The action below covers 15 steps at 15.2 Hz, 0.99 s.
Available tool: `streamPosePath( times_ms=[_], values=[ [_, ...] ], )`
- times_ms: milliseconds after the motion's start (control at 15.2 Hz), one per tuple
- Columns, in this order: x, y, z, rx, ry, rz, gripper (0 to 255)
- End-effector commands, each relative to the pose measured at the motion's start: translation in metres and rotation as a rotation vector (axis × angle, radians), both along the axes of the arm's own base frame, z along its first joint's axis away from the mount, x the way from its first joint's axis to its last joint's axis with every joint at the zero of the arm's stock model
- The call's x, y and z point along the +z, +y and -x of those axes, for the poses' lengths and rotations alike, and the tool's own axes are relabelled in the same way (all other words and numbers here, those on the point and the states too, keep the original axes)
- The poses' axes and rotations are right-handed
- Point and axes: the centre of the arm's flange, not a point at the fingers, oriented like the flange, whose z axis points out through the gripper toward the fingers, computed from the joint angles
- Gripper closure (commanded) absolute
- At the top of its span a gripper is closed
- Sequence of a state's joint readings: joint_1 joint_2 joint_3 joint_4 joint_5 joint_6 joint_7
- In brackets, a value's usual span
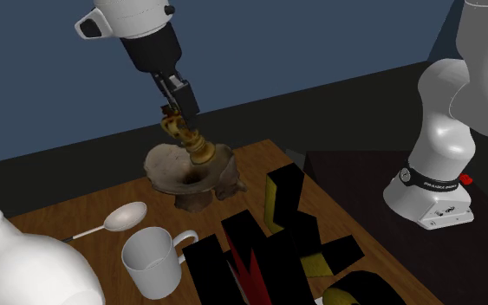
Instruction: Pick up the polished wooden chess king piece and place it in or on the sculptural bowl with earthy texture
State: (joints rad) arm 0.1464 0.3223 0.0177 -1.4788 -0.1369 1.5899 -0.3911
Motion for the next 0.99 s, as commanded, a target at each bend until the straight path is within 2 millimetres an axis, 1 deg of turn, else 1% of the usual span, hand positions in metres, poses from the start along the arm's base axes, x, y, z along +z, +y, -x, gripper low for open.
streamPosePath(
  times_ms=[0, 264, 462, 528, 924],
  values=[
    [0.000, 0.000, 0.000, 0.000, 0.000, 0.000, 0],
    [0.000, 0.000, 0.000, 0.000, 0.000, 0.000, 0],
    [0.038, 0.006, -0.007, 0.000, 0.000, 0.000, 0],
    [0.049, 0.008, -0.009, 0.000, 0.000, 0.000, 0],
    [0.049, 0.008, -0.009, 0.000, 0.000, 0.000, 0]
  ],
)
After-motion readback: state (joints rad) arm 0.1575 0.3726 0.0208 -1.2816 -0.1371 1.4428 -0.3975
